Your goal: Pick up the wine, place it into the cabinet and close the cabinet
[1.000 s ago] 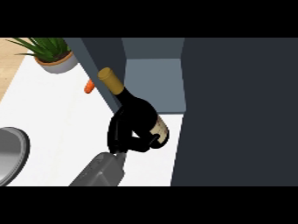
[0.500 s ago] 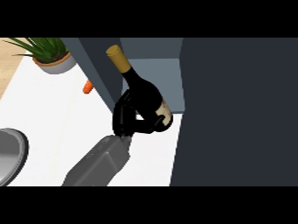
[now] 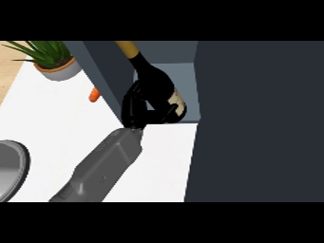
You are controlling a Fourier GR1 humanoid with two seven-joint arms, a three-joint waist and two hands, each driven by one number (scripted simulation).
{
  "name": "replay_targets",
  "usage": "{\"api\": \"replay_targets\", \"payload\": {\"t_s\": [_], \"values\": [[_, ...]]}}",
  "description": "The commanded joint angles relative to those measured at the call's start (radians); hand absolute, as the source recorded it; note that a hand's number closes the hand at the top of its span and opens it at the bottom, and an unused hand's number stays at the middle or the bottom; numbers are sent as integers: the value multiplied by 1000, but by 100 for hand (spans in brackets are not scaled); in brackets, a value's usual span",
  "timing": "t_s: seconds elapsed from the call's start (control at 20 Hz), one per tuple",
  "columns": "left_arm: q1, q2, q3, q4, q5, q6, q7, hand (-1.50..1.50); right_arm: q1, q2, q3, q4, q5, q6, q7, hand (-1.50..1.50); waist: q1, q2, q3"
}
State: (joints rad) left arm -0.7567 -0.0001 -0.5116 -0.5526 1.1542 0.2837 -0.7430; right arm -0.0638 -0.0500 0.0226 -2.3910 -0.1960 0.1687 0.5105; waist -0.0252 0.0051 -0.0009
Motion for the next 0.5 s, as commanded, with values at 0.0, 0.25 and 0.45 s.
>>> {"api": "replay_targets", "payload": {"t_s": [0.0,0.25,0.45], "values": [[-121,0,67,141,-3,-27,11,150,31,24,47,7,53,-3,-28,-150,-2,2,0],[-159,0,98,201,4,-74,53,150,55,7,19,-39,5,10,-16,-150,-2,1,1],[-289,0,115,271,17,-29,92,150,7,8,-7,55,-22,24,-65,-150,-19,9,1]]}}
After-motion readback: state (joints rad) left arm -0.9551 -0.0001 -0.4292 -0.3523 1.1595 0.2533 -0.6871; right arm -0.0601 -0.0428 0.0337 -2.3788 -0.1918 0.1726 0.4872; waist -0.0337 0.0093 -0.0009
